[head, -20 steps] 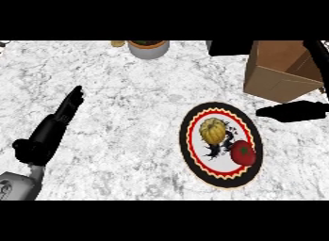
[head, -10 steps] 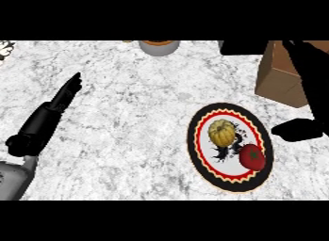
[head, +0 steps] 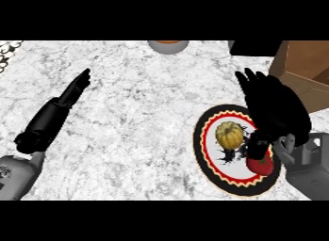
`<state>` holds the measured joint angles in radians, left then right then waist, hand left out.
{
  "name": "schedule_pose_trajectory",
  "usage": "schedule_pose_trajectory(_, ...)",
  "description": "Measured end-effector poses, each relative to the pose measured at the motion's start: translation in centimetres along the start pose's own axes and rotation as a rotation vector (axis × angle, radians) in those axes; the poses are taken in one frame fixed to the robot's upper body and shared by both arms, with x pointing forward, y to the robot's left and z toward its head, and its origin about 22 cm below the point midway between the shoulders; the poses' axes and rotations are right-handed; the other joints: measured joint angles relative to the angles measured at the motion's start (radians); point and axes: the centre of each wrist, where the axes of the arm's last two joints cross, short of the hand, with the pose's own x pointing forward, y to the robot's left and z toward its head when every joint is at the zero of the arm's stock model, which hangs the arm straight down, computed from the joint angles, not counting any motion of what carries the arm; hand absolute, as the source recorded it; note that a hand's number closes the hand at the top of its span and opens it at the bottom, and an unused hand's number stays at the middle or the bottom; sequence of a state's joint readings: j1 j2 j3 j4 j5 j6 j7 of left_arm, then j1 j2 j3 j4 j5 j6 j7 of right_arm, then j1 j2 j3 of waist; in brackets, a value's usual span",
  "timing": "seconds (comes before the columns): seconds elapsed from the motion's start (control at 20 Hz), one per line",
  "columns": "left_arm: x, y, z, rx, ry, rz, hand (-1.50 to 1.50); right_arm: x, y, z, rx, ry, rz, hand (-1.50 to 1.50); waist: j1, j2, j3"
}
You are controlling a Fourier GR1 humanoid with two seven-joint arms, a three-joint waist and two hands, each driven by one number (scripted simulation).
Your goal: Pick the squash from the plate and place it in the cardboard box
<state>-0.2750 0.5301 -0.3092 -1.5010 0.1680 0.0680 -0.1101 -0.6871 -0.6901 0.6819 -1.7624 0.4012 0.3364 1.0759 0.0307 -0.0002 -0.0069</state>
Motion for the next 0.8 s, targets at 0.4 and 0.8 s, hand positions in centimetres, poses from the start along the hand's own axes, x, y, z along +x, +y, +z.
schedule_pose_trajectory(0.4,0.0,-0.6,-0.3,-0.018,-0.001,0.002,0.0,4.5,2.2,-3.0,0.179,0.033,0.094,-1.5,0.009,0.0,0.0)
schedule_pose_trajectory(0.8,-0.1,-0.6,-0.2,-0.003,-0.001,-0.003,0.0,8.5,3.6,-5.7,0.292,0.105,0.126,-1.5,-0.002,-0.002,0.002)
